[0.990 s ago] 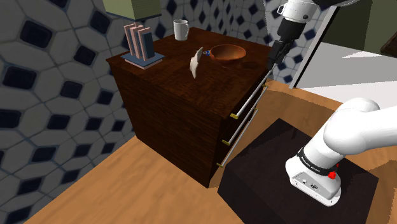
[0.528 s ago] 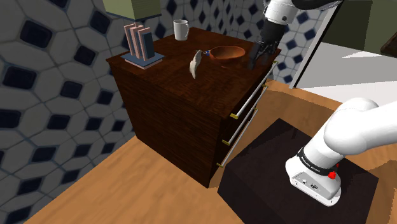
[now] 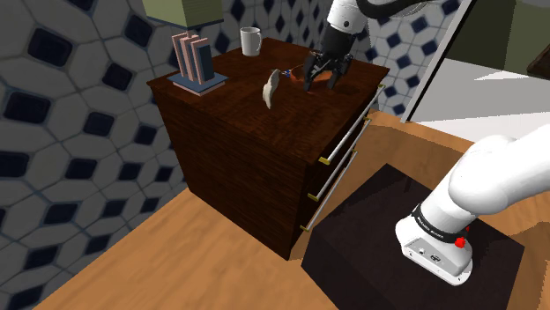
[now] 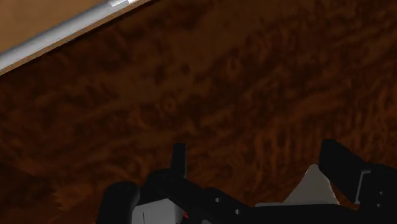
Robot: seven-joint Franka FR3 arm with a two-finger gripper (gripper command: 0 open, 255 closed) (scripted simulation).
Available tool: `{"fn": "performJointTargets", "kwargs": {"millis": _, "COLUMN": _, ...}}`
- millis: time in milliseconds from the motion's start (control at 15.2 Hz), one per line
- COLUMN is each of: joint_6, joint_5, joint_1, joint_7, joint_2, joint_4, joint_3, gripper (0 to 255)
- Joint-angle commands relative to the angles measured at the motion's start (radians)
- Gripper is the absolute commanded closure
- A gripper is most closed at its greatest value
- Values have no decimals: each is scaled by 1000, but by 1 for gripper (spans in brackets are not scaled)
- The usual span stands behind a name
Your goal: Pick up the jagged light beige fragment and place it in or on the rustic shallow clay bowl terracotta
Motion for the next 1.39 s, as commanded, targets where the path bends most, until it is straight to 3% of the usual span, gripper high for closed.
{"fn": "performJointTargets", "kwargs": {"millis": 0, "joint_6": 39, "joint_5": 3, "joint_1": -6, "joint_7": 64, "joint_2": 58, "joint_4": 44, "joint_3": 28, "gripper": 0}}
{"fn": "performJointTargets", "kwargs": {"millis": 594, "joint_6": 151, "joint_5": -73, "joint_1": -34, "joint_7": 359, "joint_2": 343, "joint_4": 308, "joint_3": 137, "gripper": 0}}
{"fn": "performJointTargets", "kwargs": {"millis": 1320, "joint_6": 246, "joint_5": -85, "joint_1": -29, "joint_7": 368, "joint_2": 390, "joint_4": 260, "joint_3": 147, "gripper": 0}}
